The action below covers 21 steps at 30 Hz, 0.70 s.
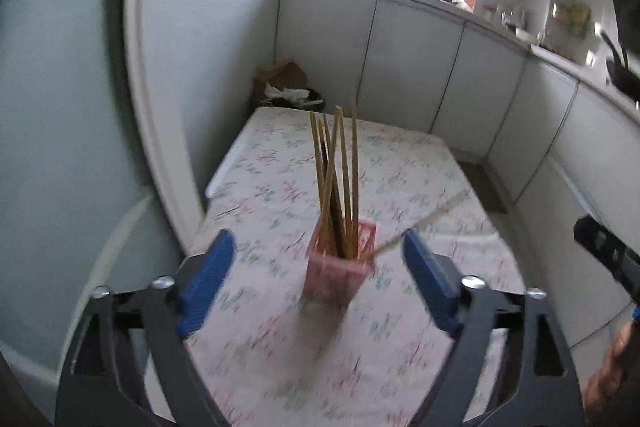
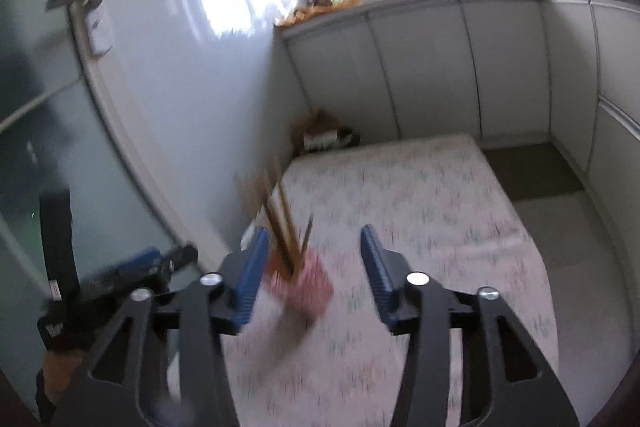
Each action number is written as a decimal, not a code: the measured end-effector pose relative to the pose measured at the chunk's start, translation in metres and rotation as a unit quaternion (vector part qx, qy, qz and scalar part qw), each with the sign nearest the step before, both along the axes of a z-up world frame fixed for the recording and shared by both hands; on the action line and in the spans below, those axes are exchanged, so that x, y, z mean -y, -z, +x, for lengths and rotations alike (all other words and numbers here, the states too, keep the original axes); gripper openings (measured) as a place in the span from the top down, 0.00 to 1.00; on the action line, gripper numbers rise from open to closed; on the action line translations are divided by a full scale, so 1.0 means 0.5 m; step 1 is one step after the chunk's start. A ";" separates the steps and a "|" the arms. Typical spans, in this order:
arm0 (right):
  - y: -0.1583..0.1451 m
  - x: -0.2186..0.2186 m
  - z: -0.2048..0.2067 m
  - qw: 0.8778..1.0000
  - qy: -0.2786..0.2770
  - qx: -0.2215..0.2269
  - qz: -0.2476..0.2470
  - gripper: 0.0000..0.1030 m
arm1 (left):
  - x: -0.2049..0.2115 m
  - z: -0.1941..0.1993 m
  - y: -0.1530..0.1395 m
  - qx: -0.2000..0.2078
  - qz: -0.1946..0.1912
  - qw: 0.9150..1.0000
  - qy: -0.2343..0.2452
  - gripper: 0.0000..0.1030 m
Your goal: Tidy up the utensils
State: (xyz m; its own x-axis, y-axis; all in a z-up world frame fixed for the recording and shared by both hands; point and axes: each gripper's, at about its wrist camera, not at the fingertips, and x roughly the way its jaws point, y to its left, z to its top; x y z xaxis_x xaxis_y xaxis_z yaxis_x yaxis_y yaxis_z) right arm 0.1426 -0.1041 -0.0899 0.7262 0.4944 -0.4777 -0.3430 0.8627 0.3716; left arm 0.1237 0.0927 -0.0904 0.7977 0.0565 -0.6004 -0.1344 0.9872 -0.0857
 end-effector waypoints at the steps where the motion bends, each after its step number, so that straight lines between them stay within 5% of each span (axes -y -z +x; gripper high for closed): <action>1: 0.003 0.007 -0.027 1.000 -0.006 -0.006 -0.009 0.52 | 0.015 -0.026 -0.006 0.005 0.014 1.000 -0.006 0.07; 3: -0.003 0.026 -0.078 0.999 0.003 -0.009 -0.034 0.48 | 0.045 -0.070 -0.019 0.007 0.031 0.999 -0.007 0.07; 8: -0.044 0.079 -0.179 0.997 0.048 -0.001 -0.053 0.15 | 0.110 -0.151 -0.077 0.028 0.054 0.998 0.001 0.07; 21: -0.121 0.113 -0.278 0.993 0.082 0.009 -0.081 0.07 | 0.180 -0.252 -0.156 0.053 0.052 0.997 0.030 0.07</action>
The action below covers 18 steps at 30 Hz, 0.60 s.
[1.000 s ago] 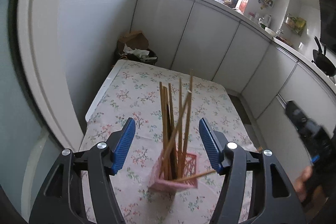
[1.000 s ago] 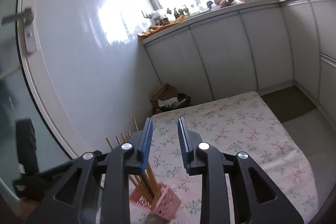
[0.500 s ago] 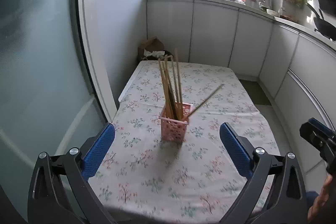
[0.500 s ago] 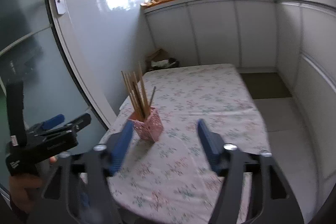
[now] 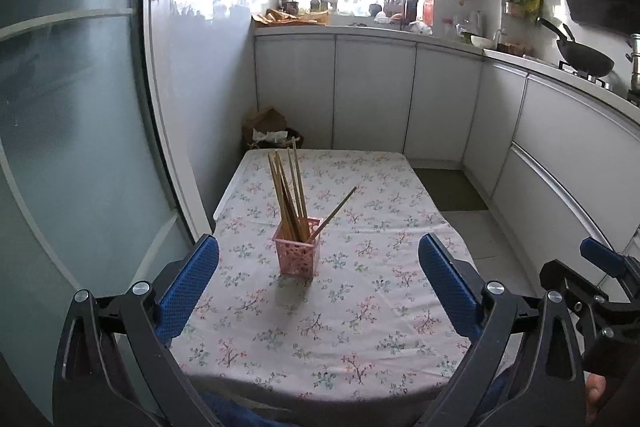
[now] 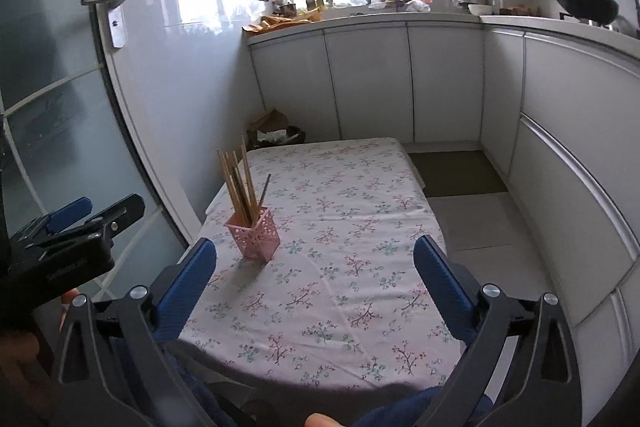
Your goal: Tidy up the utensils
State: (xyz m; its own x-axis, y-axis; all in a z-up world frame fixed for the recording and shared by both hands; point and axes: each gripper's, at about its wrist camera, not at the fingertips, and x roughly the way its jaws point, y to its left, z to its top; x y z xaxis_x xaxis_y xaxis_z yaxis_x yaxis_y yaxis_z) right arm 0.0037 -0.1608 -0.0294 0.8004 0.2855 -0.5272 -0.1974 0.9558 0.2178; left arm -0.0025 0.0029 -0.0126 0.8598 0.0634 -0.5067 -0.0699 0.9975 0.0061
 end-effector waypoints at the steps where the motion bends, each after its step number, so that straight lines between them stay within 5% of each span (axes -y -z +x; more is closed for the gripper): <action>1: -0.004 0.000 -0.003 1.000 0.001 0.001 0.000 0.07 | 0.001 -0.003 -0.002 0.000 -0.002 1.000 0.001 0.07; 18: -0.005 -0.023 -0.001 1.000 0.010 -0.021 -0.010 0.07 | -0.011 -0.038 -0.024 0.003 -0.015 1.000 0.005 0.07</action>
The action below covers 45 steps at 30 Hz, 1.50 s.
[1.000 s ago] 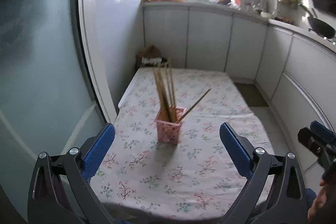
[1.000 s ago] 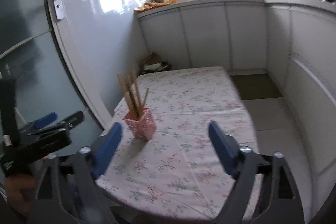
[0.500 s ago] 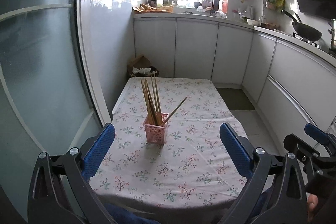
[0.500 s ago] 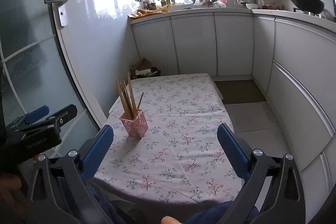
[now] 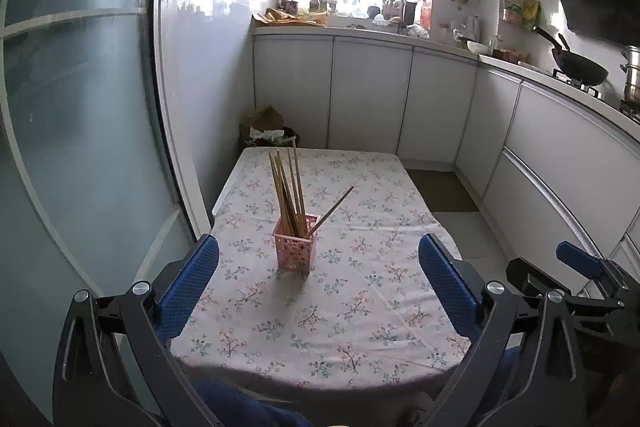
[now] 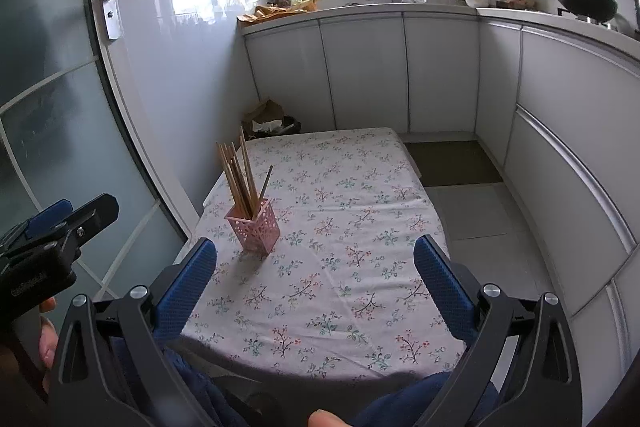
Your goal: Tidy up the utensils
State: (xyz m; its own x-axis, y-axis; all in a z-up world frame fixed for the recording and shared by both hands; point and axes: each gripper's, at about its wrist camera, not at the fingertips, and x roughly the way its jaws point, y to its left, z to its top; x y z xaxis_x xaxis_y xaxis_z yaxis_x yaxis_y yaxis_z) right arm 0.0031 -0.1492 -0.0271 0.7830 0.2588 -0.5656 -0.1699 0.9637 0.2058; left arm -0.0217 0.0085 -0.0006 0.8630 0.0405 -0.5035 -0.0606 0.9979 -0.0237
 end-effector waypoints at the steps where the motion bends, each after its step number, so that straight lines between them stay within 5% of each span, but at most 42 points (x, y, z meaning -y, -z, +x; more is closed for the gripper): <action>1: -0.001 0.000 -0.001 1.000 0.001 0.001 -0.001 0.07 | 0.001 -0.001 0.000 0.000 0.000 1.000 0.001 0.07; 45: -0.004 -0.015 0.004 1.000 0.007 0.000 -0.012 0.07 | -0.018 0.015 0.021 -0.012 -0.007 1.000 0.017 0.07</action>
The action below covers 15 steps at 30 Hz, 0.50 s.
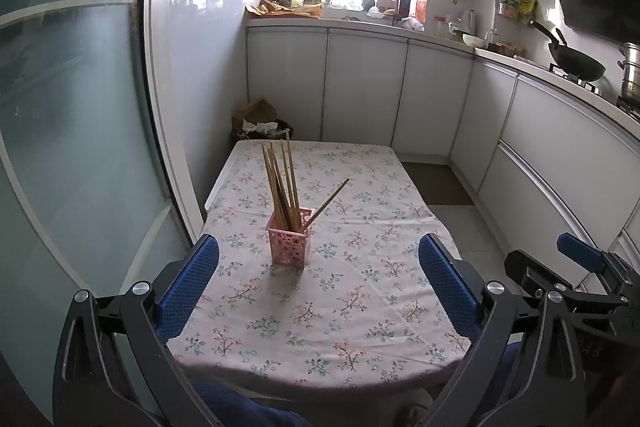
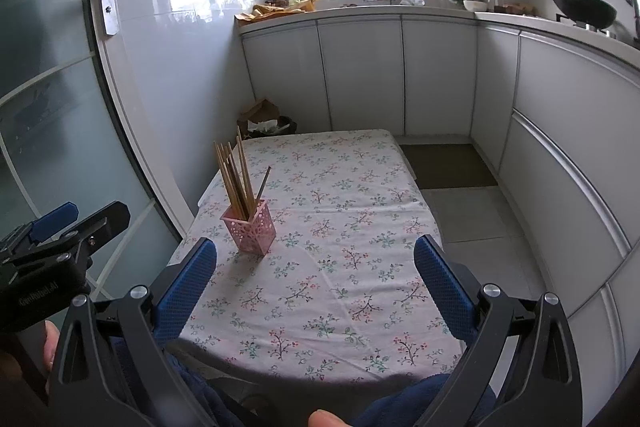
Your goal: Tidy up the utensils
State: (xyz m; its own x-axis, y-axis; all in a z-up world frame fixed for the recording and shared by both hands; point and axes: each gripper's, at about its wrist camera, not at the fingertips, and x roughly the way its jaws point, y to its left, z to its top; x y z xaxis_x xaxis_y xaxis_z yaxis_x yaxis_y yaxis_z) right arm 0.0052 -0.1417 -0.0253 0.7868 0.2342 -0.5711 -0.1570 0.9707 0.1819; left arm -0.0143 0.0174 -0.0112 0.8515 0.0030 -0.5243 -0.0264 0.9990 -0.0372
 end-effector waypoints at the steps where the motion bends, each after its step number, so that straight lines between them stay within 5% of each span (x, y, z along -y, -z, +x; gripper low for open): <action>1: 0.000 0.000 0.000 1.000 0.000 -0.001 0.000 0.07 | 0.000 0.000 0.000 0.000 0.001 1.000 0.000 0.07; 15: 0.006 -0.001 0.003 1.000 -0.002 -0.005 0.000 0.07 | 0.002 0.002 0.000 -0.006 0.005 1.000 -0.005 0.07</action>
